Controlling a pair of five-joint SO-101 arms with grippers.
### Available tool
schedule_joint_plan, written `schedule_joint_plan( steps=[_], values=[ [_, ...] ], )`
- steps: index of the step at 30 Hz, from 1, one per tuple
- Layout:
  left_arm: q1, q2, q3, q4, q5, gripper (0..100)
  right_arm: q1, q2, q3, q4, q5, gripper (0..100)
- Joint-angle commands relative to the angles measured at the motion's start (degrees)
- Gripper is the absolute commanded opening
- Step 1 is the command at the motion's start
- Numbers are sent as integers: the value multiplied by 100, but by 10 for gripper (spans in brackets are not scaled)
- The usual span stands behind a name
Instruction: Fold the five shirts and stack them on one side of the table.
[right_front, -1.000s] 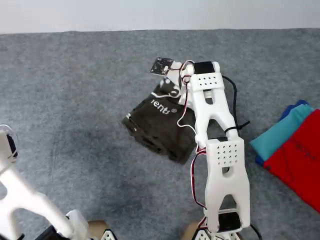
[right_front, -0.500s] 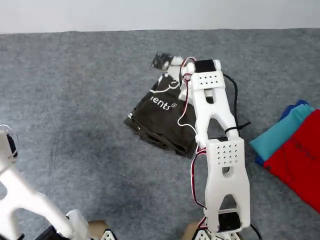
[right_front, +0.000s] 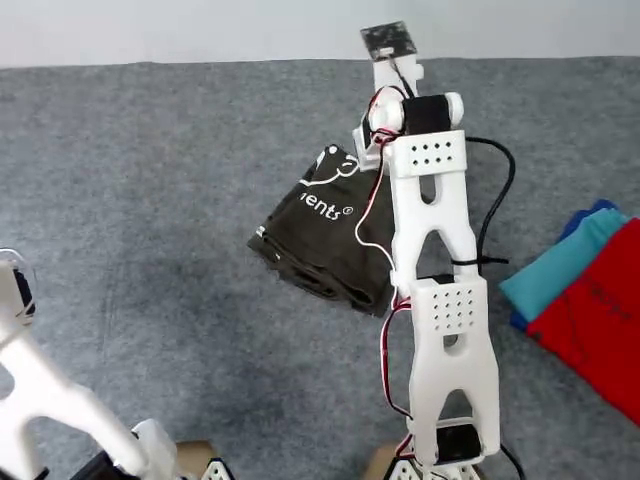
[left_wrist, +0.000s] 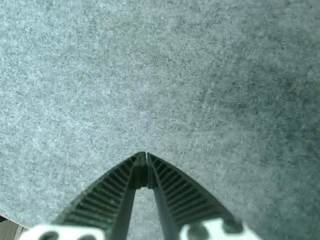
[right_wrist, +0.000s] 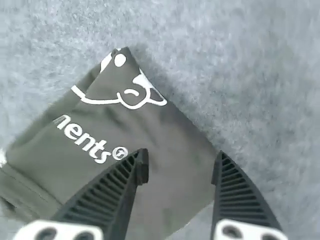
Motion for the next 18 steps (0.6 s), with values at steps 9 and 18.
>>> schedule_joint_plan(
  steps=[9,18],
  values=[
    [308,-167,-57,114,-53,11,-242,-1508,967,268,-2637,282],
    [501,-167,-66,114,-62,11,-444,-1877,2901,-13,-4369,434]
  ],
)
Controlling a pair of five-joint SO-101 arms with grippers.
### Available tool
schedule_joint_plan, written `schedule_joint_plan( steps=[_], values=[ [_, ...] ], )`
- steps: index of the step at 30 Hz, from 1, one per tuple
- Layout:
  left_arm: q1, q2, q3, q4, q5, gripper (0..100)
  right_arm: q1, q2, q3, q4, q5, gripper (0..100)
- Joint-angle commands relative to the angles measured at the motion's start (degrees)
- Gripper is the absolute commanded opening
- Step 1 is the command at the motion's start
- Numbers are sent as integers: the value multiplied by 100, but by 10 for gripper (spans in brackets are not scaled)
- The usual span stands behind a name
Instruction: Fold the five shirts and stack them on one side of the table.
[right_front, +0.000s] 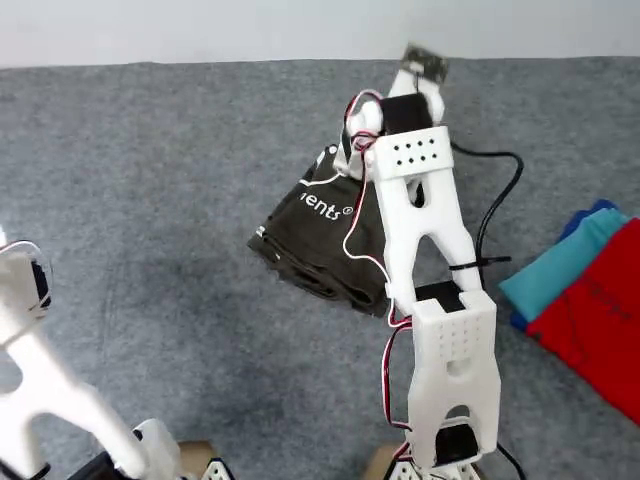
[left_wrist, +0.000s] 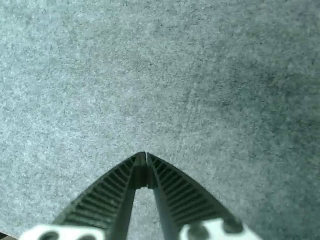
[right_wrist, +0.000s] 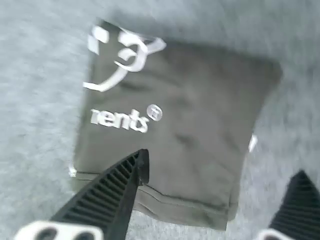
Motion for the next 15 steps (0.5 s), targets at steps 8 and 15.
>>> schedule_joint_plan(
  steps=[8,15],
  values=[
    [35,-158,-66,62,-62,11,-31,866,167,-787,-712,434],
    [0,-167,-66,70,-62,11,-4,1657,167,-1165,-826,434]
  ],
)
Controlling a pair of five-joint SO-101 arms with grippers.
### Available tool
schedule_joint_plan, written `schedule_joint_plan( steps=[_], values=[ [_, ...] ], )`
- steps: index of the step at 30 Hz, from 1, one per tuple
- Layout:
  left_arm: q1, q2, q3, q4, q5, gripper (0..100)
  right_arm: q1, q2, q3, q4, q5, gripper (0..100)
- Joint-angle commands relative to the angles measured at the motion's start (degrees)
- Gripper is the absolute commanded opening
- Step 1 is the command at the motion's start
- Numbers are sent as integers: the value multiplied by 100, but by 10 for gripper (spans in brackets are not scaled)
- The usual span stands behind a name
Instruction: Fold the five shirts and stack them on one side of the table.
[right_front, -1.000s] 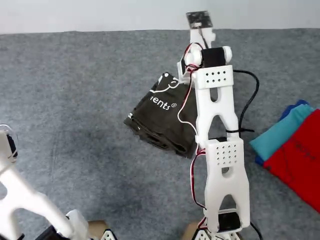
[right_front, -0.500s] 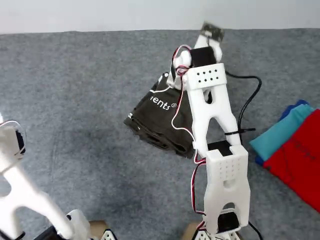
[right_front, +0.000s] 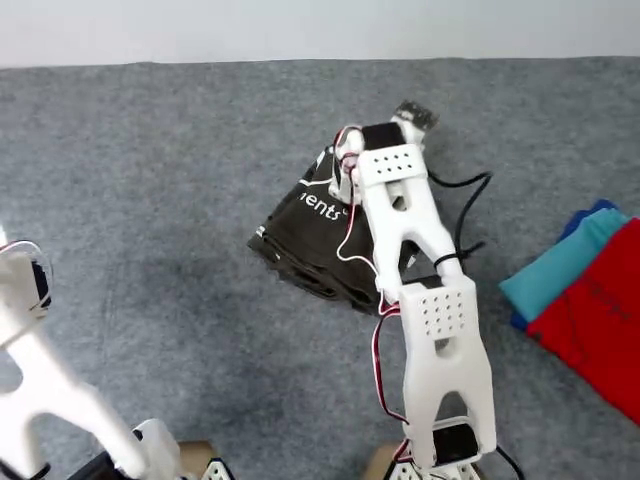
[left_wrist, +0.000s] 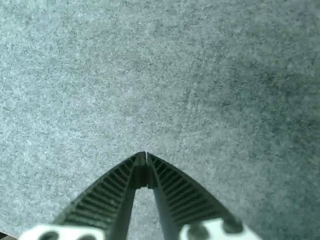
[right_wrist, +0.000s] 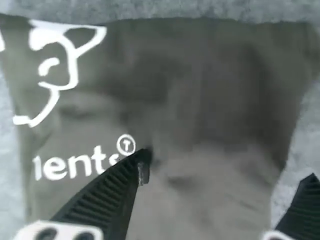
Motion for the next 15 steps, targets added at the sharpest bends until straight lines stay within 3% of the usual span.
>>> schedule_joint_plan(
  steps=[1,12,15],
  values=[
    [0,-167,-66,70,-62,11,-4,136,-26,-127,-70,434],
    [0,-167,-66,70,-62,11,-4,673,-35,-48,-35,430],
    [0,-167,-66,70,-62,11,-4,699,-26,22,35,366]
  ],
)
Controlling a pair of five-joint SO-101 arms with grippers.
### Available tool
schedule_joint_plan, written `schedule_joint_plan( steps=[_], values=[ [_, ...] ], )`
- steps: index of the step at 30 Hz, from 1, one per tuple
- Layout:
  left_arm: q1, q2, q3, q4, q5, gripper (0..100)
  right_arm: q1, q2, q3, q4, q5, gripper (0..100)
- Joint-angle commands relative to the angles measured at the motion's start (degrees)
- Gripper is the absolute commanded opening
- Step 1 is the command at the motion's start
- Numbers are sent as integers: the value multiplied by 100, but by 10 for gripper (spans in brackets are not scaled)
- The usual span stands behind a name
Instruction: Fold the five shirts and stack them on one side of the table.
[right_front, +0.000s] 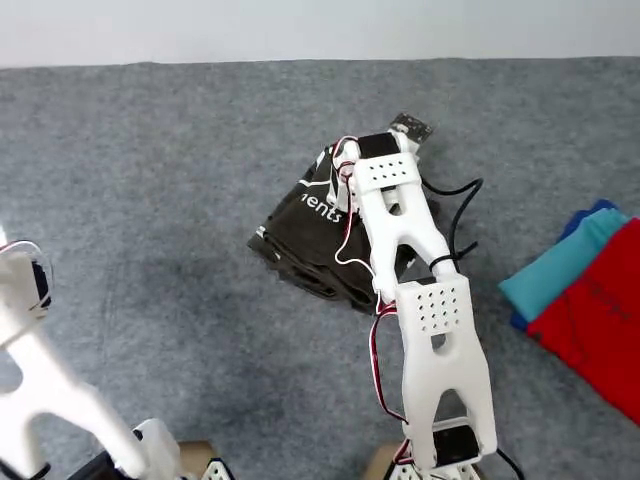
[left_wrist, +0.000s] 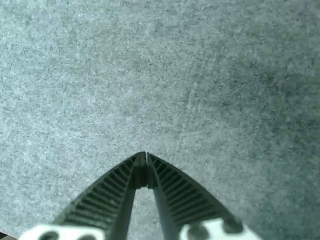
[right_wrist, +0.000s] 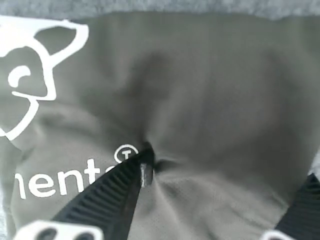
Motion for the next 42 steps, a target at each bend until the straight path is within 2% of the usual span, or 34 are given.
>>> schedule_joint_plan(
  steps=[1,5,13,17,26,36,42],
  values=[
    [0,-167,-66,70,-62,11,-4,171,105,136,158,336],
    [0,-167,-66,70,-62,11,4,171,114,136,360,231],
    [0,-167,-66,70,-62,11,4,171,114,207,484,121],
    [0,-167,-66,70,-62,11,180,163,114,233,668,10],
    [26,-167,-66,70,-62,11,831,-259,-756,1402,1451,9],
    [26,-149,-462,70,-62,11,1763,-1736,-765,1411,2637,9],
    [35,-132,-505,70,-62,11,2035,-2563,-571,1411,3103,8]
  ],
)
